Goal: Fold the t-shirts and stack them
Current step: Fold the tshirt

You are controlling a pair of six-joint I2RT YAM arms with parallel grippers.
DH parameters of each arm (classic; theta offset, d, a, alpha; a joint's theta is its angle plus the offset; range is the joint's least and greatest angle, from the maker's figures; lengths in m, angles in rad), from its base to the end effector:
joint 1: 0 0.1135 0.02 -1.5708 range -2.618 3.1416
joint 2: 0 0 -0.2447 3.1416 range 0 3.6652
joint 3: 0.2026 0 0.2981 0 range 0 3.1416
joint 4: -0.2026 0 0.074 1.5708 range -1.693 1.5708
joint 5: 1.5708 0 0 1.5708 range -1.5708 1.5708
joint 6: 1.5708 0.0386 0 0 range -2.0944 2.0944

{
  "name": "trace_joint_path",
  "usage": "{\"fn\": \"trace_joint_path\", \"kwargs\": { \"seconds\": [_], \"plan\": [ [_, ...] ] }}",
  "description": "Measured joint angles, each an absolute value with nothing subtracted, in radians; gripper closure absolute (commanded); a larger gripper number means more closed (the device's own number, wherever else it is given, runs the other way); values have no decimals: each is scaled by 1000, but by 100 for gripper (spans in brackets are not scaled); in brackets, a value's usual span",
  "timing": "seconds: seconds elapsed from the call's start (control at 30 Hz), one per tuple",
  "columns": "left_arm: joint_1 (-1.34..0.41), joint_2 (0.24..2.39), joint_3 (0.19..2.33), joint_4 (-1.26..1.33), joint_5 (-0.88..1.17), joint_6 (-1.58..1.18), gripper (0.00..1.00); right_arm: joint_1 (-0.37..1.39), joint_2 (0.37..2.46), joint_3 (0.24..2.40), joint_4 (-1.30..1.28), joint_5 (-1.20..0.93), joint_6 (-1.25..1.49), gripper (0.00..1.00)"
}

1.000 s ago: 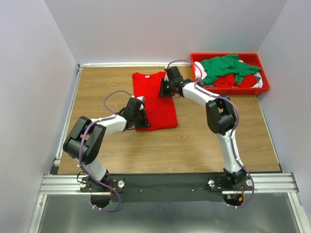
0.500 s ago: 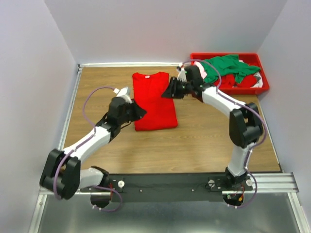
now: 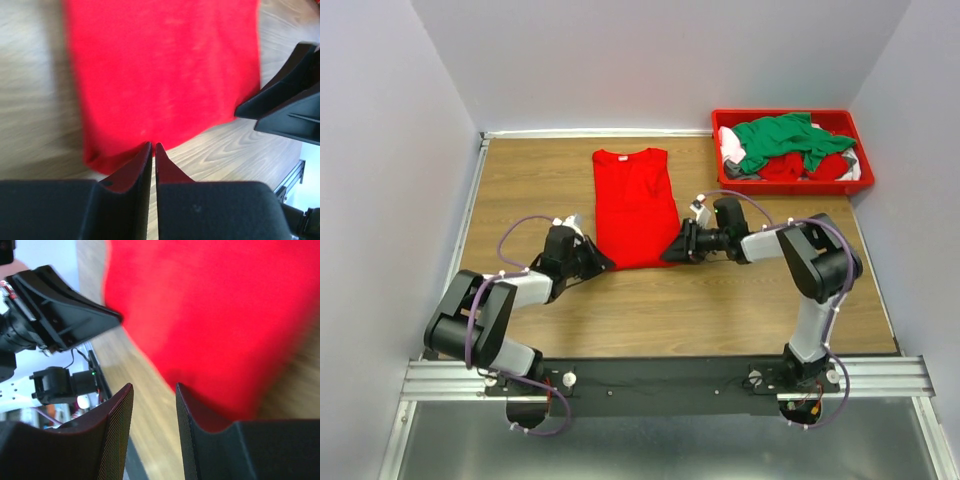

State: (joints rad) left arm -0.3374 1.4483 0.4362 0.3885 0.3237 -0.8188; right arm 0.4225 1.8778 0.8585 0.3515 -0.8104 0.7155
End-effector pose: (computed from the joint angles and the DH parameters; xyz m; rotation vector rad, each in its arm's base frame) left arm 0.2654 -0.1061 0.0760 -0.3665 2.3123 -0.9724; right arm 0.3324 0.1801 0.0672 -0.1423 2.4269 1.4819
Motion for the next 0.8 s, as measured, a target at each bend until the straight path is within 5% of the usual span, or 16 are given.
{"fn": "trace_joint_path", "kwargs": {
  "seconds": [0.33,0.8],
  "plan": [
    [-247,1450,345,454,354,-903,88,300,2023,751,664,-986,822,54],
    [-253,1120,381,395,361,-894,84,389,1843,823,664,-977,927,49]
  ]
}}
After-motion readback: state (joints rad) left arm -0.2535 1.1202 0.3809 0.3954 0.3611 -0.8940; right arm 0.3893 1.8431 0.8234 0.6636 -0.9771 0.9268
